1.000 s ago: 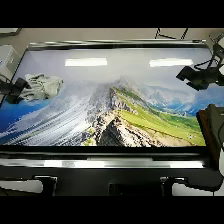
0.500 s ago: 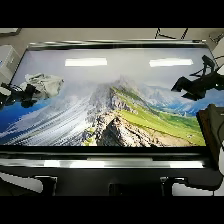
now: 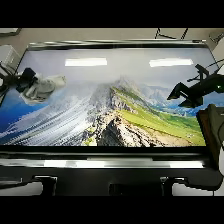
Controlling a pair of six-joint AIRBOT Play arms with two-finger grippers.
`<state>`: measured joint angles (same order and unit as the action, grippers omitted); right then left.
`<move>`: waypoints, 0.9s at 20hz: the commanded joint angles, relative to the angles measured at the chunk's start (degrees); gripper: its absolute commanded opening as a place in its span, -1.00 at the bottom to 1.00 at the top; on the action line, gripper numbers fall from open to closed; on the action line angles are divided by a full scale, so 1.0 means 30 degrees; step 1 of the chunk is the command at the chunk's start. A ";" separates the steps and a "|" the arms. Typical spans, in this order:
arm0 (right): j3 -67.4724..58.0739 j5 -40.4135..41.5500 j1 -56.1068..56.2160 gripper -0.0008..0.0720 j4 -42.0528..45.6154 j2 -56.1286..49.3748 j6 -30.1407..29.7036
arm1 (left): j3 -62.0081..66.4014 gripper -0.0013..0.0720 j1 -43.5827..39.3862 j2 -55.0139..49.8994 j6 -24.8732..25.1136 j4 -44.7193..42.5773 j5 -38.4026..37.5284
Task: Fold the clothes and pants, and hang the long-sleeved shirts on hangers.
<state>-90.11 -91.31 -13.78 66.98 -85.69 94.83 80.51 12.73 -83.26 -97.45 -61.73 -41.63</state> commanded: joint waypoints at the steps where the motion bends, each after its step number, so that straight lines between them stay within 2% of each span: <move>1: 0.0007 -0.0619 0.0022 0.90 -0.0947 0.0240 0.0328 | -0.0095 -0.91 -0.4029 0.5289 0.3147 0.0095 -0.1566; 3: 0.0007 -0.0597 0.0022 0.90 -0.1173 0.0758 0.0328 | -0.0299 -0.91 -0.7650 0.7766 0.3045 0.0080 -0.0933; 4: 0.0007 -0.0583 0.0022 0.90 -0.1144 0.1166 0.0321 | -0.0423 -0.91 -0.9588 0.8612 0.2419 0.0073 -0.0313; 6: 0.0007 -0.0532 0.0015 0.90 -0.0896 0.2040 0.0124 | -0.0678 -0.91 -1.3107 0.9282 0.1035 -0.0022 0.1086; 8: 0.0007 -0.0546 0.0015 0.90 -0.0372 0.2929 -0.0095 | -0.0882 -0.91 -1.6079 0.8969 0.0342 -0.0794 0.1916; 11: 0.0007 -0.0801 0.0015 0.90 0.0525 0.4087 -0.0408 | -0.2084 -0.91 -1.8302 0.7752 -0.1523 -0.2798 0.0335; 14: 0.0036 -0.0576 0.0015 0.90 0.0561 0.4473 -0.0393 | -0.4962 -0.90 -1.8323 0.6142 -0.2659 -0.3657 -0.0765; 15: 0.0138 -0.0350 0.0015 0.90 0.0561 0.4459 -0.0393 | -0.5916 -0.81 -1.8112 0.5413 -0.3140 -0.3577 -0.0787; 16: 0.0364 -0.0109 0.0015 0.90 0.0576 0.4459 -0.0393 | -0.6710 -0.04 -1.7857 0.4554 -0.3847 -0.3388 -0.0998; 17: 0.0758 -0.0007 0.0015 0.90 0.0627 0.4452 -0.0401 | -0.7074 1.00 -1.7500 0.3796 -0.4284 -0.2951 -0.1639; 18: 0.1224 -0.0007 0.0015 0.91 0.0707 0.4452 -0.0408 | -0.7038 1.00 -1.6844 0.3155 -0.4291 -0.2382 -0.3053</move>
<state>-88.60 -92.31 -13.78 68.45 -72.75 93.67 63.29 -39.51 -68.66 -106.54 -70.46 -44.73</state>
